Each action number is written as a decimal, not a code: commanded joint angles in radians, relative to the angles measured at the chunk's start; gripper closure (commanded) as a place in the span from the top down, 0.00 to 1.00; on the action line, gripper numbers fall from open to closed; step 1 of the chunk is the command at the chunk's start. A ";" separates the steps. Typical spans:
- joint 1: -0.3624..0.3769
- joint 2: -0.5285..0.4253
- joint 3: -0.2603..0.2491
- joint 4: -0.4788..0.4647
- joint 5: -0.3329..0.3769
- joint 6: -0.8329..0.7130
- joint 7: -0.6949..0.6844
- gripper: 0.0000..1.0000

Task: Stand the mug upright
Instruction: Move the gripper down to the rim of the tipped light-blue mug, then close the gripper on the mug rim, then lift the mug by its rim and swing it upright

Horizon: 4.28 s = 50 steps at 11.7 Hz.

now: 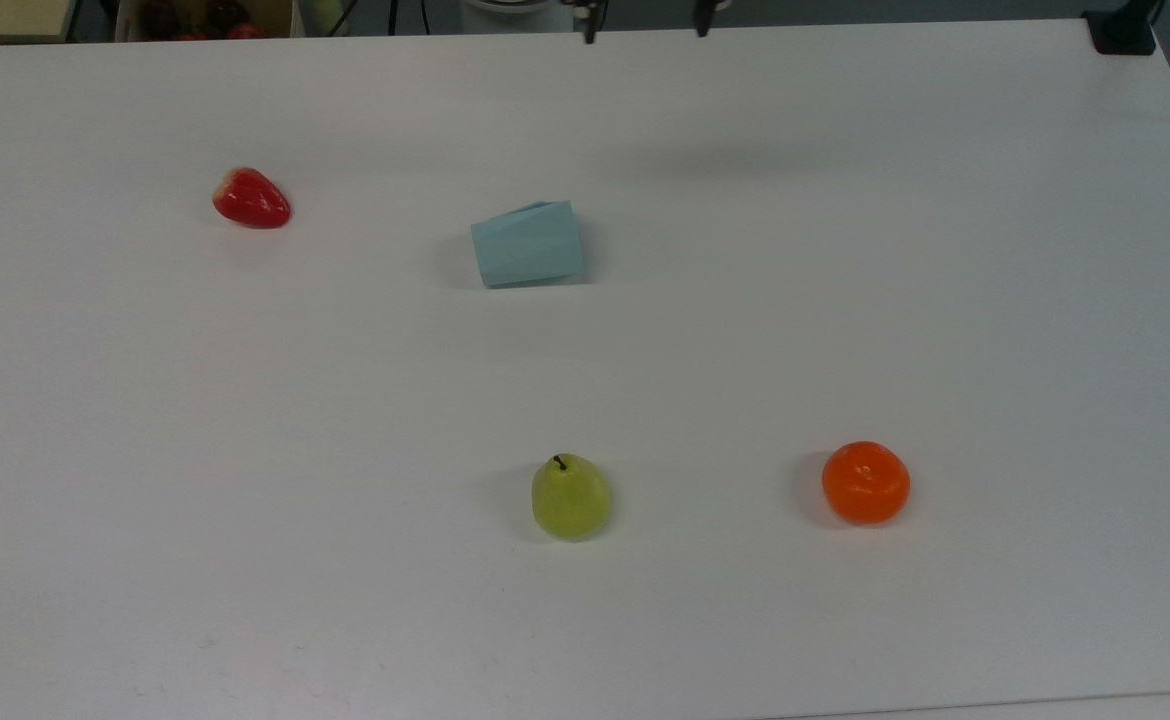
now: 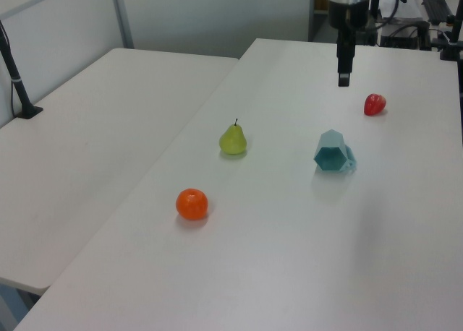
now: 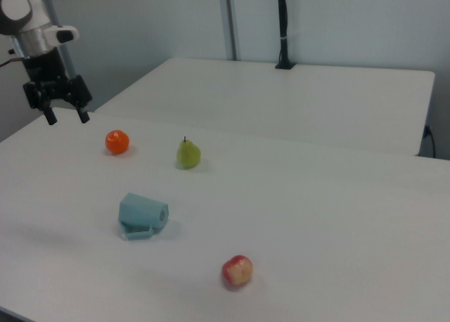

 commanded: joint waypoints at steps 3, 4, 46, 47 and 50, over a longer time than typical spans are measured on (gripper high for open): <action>0.164 -0.005 0.033 -0.129 -0.271 -0.010 0.180 1.00; 0.182 0.007 0.033 -0.152 -0.313 -0.012 0.208 1.00; 0.017 0.116 0.013 -0.014 -0.333 -0.012 0.250 0.00; -0.012 0.104 0.013 -0.013 -0.253 -0.003 0.231 0.00; -0.092 0.075 0.004 -0.016 -0.011 0.061 0.126 0.00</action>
